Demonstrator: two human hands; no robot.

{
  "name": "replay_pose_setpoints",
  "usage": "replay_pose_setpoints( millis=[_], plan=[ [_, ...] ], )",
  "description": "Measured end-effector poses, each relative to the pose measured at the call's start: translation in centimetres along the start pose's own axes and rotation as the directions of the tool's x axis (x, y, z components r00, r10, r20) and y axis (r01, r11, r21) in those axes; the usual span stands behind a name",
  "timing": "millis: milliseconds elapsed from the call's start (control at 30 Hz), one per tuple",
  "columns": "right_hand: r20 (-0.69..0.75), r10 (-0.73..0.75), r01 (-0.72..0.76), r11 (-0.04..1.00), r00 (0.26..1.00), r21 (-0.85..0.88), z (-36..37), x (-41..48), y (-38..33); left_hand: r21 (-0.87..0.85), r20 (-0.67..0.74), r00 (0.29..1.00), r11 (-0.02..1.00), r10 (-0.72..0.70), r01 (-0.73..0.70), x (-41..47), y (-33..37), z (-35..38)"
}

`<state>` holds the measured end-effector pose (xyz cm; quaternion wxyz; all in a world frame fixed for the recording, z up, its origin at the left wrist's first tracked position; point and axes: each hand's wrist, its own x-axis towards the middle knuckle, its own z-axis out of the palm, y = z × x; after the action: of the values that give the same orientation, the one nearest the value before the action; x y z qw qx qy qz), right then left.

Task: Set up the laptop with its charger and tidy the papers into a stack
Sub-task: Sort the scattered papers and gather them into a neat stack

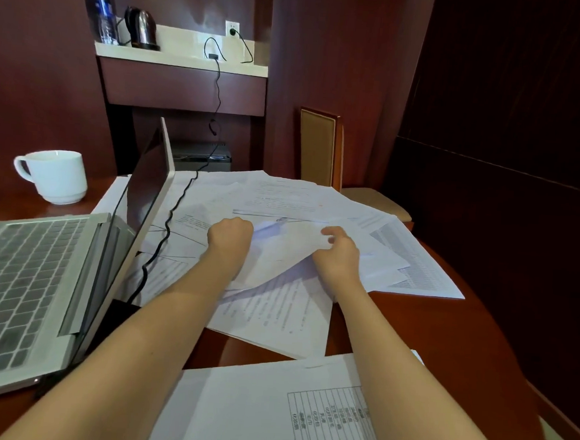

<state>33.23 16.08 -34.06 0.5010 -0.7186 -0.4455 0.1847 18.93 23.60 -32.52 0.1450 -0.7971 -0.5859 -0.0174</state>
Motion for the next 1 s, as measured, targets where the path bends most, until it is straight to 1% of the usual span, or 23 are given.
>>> replay_pose_setpoints(
  millis=[33,67,100,133,167,200,267,300,333,400,500,600,700,900,933,1000],
  plan=[
    [0.003,0.143,-0.142,0.979,0.990,0.148,-0.2,0.3,-0.1,0.002,-0.017,1.000,1.000,0.011,-0.011,-0.2,0.1,-0.1],
    [0.044,0.265,-0.266,0.915,0.963,0.303,-0.4,0.7,-0.1,0.006,-0.026,0.999,1.000,0.019,-0.019,-0.4,0.3,-0.1],
    [0.113,0.347,-0.360,0.819,0.931,0.447,-0.7,0.9,-0.3,0.002,-0.035,0.999,1.000,0.021,-0.021,-0.7,0.5,-0.1],
    [0.182,0.394,-0.425,0.719,0.901,0.549,-1.0,0.9,-0.6,-0.013,-0.050,0.999,1.000,0.020,-0.021,-0.9,0.7,-0.2],
    [0.238,0.412,-0.467,0.650,0.879,0.599,-1.2,0.8,-0.8,-0.030,-0.070,0.997,0.999,0.017,-0.019,-1.2,0.9,-0.4],
    [0.284,0.404,-0.491,0.641,0.870,0.591,-1.3,0.5,-1.0,-0.041,-0.090,0.996,0.999,0.019,-0.023,-1.6,1.1,-0.5],
    [0.337,0.363,-0.489,0.737,0.869,0.467,-1.0,0.0,-1.4,-0.050,-0.124,0.991,0.997,0.054,-0.060,-2.4,1.3,-0.9],
    [0.338,0.353,-0.474,0.780,0.872,0.409,-0.7,-0.2,-1.5,-0.051,-0.131,0.988,0.995,0.078,-0.086,-2.9,1.4,-1.2],
    [0.330,0.354,-0.466,0.802,0.875,0.374,-0.4,-0.3,-1.6,-0.061,-0.136,0.986,0.993,0.093,-0.102,-3.5,1.4,-1.6],
    [0.322,0.370,-0.475,0.800,0.872,0.367,-0.4,-0.4,-1.7,-0.148,-0.136,0.988,0.984,0.077,-0.097,-4.4,1.3,-2.4],
    [0.360,0.387,-0.511,0.772,0.849,0.376,-1.0,-1.1,-2.2,-0.328,-0.132,0.991,0.942,0.022,-0.065,-5.7,1.0,-3.7],
    [0.370,0.413,-0.529,0.790,0.832,0.309,-2.0,-2.3,-2.7,-0.426,-0.131,0.991,0.901,0.024,-0.078,-7.3,0.8,-4.6],
    [0.410,0.400,-0.517,0.825,0.820,0.229,-3.8,-3.9,-3.4,-0.472,-0.152,0.987,0.875,0.045,-0.112,-9.0,0.7,-5.1],
    [0.480,0.346,-0.482,0.855,0.806,0.193,-7.9,-6.9,-4.0,-0.499,-0.286,0.956,0.842,0.062,-0.204,-12.2,1.8,-6.8],
    [0.507,0.335,-0.474,0.864,0.794,0.171,-8.5,-7.4,-4.2,-0.504,-0.302,0.950,0.832,0.082,-0.232,-12.8,2.0,-7.1],
    [0.570,0.330,-0.438,0.897,0.752,0.059,-9.4,-8.2,-4.5,-0.520,-0.315,0.938,0.801,0.144,-0.298,-14.1,2.2,-7.4]
  ],
)
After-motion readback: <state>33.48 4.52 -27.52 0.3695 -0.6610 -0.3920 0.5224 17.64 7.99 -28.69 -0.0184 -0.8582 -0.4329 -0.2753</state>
